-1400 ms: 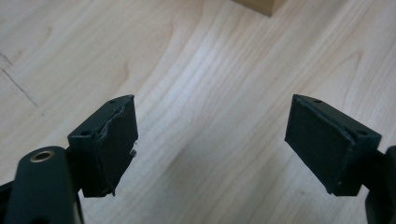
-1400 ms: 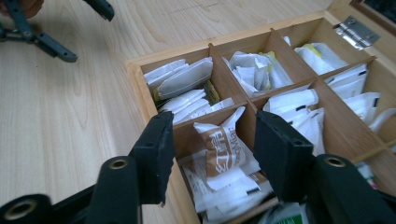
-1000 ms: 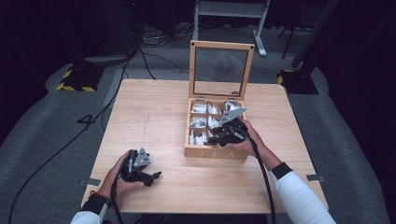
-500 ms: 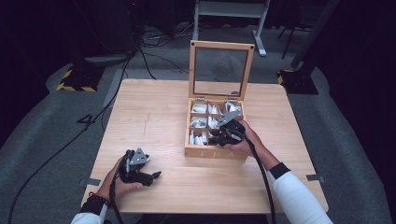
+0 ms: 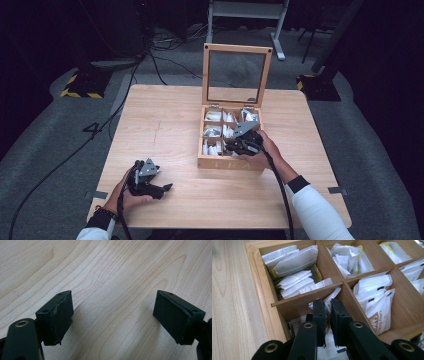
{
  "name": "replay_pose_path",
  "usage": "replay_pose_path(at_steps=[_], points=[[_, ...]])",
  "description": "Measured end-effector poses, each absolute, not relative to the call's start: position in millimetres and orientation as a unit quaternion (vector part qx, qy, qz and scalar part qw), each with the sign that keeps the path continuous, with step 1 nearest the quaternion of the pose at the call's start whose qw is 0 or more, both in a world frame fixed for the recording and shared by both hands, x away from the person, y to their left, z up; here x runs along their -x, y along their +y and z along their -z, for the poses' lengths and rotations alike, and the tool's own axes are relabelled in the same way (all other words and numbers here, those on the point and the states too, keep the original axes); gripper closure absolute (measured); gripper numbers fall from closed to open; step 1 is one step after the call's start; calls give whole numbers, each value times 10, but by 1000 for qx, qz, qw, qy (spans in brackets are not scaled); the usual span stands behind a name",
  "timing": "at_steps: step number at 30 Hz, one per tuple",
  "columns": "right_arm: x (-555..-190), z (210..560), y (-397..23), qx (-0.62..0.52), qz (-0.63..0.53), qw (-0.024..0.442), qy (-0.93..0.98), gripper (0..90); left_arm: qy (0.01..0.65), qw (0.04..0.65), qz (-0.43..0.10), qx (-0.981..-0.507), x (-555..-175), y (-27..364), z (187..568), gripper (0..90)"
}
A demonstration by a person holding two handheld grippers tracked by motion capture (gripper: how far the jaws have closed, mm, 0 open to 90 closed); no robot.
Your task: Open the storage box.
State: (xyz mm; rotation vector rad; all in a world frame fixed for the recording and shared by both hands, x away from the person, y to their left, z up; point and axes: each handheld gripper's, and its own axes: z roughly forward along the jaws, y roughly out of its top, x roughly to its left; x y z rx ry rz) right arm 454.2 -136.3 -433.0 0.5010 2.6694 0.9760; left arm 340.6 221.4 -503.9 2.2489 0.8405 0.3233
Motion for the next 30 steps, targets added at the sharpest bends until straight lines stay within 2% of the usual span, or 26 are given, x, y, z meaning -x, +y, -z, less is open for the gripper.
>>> replay_pose_path(at_steps=[12,30], points=[[-4504,4264,-1538,-178,-403,112,891,859,321,352,-122,-870,-3417,2213,5040,168],[-4431,4025,-1795,-181,-464,132,857,866,316,353,-120,-872,-3433,2211,5039,166]])
